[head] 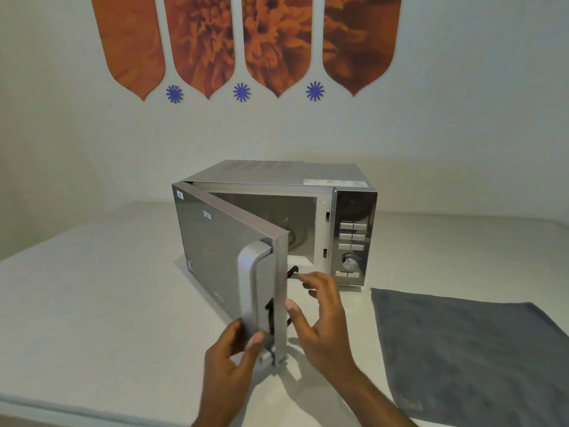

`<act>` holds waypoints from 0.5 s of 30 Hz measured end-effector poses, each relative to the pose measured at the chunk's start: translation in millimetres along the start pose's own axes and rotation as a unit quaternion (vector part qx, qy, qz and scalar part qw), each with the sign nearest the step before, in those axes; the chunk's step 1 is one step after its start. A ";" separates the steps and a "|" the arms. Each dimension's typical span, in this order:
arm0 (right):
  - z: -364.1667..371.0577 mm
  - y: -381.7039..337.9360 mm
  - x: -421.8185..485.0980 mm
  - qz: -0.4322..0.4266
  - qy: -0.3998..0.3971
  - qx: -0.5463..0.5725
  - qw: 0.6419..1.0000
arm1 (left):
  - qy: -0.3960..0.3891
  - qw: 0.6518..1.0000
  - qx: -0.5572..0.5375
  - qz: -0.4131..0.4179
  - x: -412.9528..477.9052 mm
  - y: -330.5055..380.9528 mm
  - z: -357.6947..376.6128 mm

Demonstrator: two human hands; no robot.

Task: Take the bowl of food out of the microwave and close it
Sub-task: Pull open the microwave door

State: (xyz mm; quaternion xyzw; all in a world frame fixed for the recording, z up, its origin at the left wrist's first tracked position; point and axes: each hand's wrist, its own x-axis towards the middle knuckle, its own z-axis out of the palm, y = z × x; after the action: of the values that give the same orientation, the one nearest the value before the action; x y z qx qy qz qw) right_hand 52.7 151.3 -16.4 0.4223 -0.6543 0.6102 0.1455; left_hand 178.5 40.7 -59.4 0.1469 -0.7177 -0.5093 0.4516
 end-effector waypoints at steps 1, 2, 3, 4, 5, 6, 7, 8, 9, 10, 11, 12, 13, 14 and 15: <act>2.5 -0.7 -3.5 0.001 -0.005 0.000 1.000 | 0.014 1.000 0.001 0.006 -5.6 -0.5 -9.5; 4.9 -0.6 -5.6 0.003 -0.009 0.002 1.000 | 0.027 1.000 0.002 0.011 -10.1 0.2 -19.3; 7.1 0.0 -8.0 0.008 -0.012 0.006 1.000 | 0.040 0.999 0.002 0.016 -14.2 -0.2 -29.5; 10.1 0.8 -10.6 0.016 -0.014 0.008 1.000 | 0.050 0.999 0.004 0.020 -18.1 -1.8 -41.2; 13.1 2.0 -13.2 0.026 -0.015 0.007 1.000 | 0.059 0.998 0.010 0.024 -22.2 -3.3 -53.0; 15.1 4.4 -15.2 0.036 -0.017 0.005 0.999 | 0.071 0.997 0.020 0.028 -25.5 -3.9 -63.4; 18.4 6.5 -17.3 0.045 -0.022 0.002 0.999 | 0.086 0.995 0.027 0.030 -28.2 -4.2 -74.4; 19.6 9.8 -18.9 0.054 -0.026 -0.001 0.998 | 0.105 0.994 0.030 0.030 -30.4 -4.2 -83.4; 21.4 12.6 -20.5 0.064 -0.029 -0.004 0.998 | 0.125 0.991 0.037 0.031 -32.1 -4.6 -92.4; 22.1 15.6 -21.7 0.074 -0.031 -0.006 0.997 | 0.145 0.988 0.047 0.031 -33.3 -5.0 -99.6; 23.4 17.7 -22.8 0.083 -0.033 -0.008 0.996 | 0.165 0.985 0.052 0.027 -34.4 -5.9 -107.0; 24.8 19.6 -23.6 0.089 -0.036 -0.011 0.995 | 0.183 0.981 0.051 0.019 -34.7 -6.6 -113.5; 27.2 21.0 -24.8 0.093 -0.040 -0.013 0.995 | 0.200 0.978 0.048 0.010 -35.1 -7.5 -120.2; 28.3 22.6 -25.7 0.096 -0.043 -0.013 0.994 | 0.213 0.976 0.047 0.004 -34.8 -8.3 -124.7; 28.5 24.5 -26.5 0.098 -0.044 -0.012 0.994 | 0.223 0.974 0.046 -0.001 -34.6 -9.0 -128.1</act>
State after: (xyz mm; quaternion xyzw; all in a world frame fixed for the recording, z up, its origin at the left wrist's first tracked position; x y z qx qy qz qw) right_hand 60.0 132.6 -57.7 0.3809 -0.7059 0.5941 0.0608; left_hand 297.5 -16.6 -75.0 0.2781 -0.6212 -0.4309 0.5925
